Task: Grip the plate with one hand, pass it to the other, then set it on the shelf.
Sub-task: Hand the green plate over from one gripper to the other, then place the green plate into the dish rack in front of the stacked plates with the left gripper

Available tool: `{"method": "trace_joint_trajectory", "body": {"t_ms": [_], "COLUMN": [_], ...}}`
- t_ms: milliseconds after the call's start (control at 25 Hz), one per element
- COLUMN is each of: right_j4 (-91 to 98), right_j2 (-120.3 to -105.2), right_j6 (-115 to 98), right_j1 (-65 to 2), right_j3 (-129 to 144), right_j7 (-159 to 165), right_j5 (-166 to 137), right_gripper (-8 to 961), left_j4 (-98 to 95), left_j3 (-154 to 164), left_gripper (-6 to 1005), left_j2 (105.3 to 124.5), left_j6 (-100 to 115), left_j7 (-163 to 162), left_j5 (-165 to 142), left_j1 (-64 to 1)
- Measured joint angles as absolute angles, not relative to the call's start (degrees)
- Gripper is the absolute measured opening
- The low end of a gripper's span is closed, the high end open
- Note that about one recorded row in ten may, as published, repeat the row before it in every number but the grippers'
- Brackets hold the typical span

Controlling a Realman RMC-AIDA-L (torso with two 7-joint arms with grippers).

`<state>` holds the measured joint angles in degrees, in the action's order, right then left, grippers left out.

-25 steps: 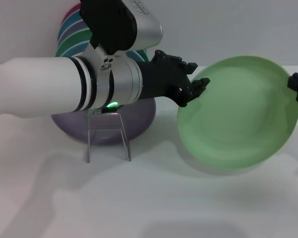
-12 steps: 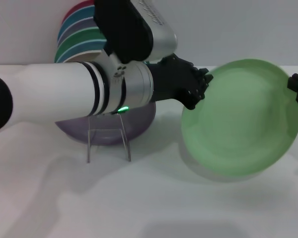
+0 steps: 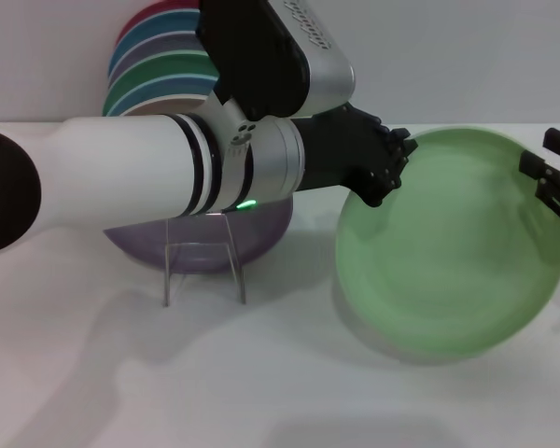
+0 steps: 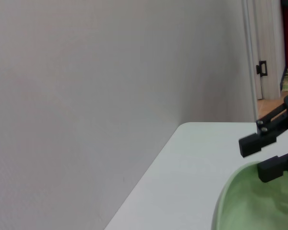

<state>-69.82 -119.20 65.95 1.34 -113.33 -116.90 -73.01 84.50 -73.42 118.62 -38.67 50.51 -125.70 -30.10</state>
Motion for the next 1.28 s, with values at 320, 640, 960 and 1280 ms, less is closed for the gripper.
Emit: {"method": "trace_joint_trajectory", "body": {"t_ms": [320, 640, 960, 1280], "right_j4": [-67.3, -59.8, -53.8, -52.1], "right_j2": [-119.3, -119.35, -119.61, -119.68], "right_j6": [77.5, 87.2, 94.0, 94.5], "right_j1": [0.5, -1.4, -2.6, -3.0], "right_j3": [-122.0, -136.0, -151.0, -152.3], "right_j7": [-114.5, -112.6, -111.1, -110.9], "right_j5": [-69.6, -67.3, -66.6, -67.1], "right_gripper": [433, 684, 683, 682], "left_j4": [84.8, 91.0, 101.8, 93.4], "left_j3": [-73.7, -73.6, -67.8, -54.3], "left_gripper": [39, 34, 34, 34], "left_j2": [118.51, 118.37, 118.15, 117.65], "left_j6": [-37.7, -34.1, -17.0, 25.3], "left_j7": [50.6, 51.4, 61.6, 68.6], "left_j5": [-125.9, -127.6, -128.7, -138.4], "left_j1": [-30.0, -24.4, -11.0, -5.4]}}
